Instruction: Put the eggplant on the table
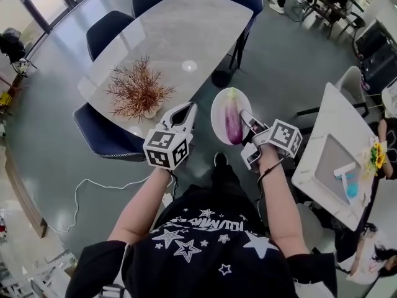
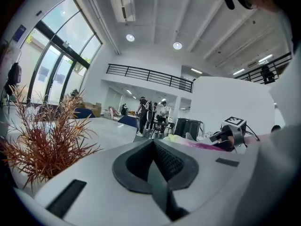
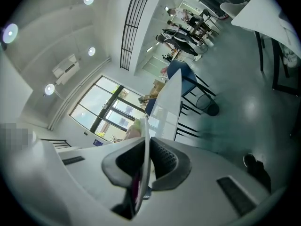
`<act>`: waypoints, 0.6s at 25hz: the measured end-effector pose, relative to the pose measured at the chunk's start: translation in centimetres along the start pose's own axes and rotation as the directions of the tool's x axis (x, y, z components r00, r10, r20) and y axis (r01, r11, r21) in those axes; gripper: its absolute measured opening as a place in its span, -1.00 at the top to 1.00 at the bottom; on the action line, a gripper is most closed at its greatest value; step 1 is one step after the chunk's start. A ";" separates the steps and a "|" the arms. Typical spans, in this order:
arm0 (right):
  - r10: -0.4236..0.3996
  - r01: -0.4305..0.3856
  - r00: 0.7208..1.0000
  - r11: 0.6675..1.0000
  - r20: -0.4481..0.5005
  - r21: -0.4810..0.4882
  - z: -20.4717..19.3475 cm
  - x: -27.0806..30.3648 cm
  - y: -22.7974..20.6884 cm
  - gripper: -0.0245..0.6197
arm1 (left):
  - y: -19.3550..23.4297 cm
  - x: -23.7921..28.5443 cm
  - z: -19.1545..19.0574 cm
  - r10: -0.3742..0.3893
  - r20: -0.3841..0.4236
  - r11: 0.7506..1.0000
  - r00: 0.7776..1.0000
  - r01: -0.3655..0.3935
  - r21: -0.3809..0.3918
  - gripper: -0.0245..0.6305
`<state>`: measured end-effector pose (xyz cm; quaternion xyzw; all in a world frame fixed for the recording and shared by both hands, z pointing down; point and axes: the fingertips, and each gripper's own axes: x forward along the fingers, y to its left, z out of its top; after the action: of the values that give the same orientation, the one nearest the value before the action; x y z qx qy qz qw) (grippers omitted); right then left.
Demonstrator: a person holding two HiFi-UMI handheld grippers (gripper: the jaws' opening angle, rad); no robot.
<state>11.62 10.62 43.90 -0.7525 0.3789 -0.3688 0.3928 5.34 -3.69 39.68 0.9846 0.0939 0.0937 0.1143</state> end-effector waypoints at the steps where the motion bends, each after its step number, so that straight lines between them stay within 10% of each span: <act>1: 0.004 -0.004 1.000 1.000 -0.001 0.001 0.5 0.7 -0.1 0.83 | 0.3 0.4 0.3 0.003 0.007 1.000 1.000 -0.003 -0.001 0.90; 15: 0.070 -0.071 0.992 0.997 -0.102 -0.008 9.1 12.3 -1.2 0.83 | 6.6 10.3 3.6 0.106 0.039 0.994 0.994 -0.105 -0.020 0.91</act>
<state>25.18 3.36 44.32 -0.7212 0.4268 -0.3901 0.3814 17.07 -8.59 39.52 0.9887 0.0384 0.0809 0.1199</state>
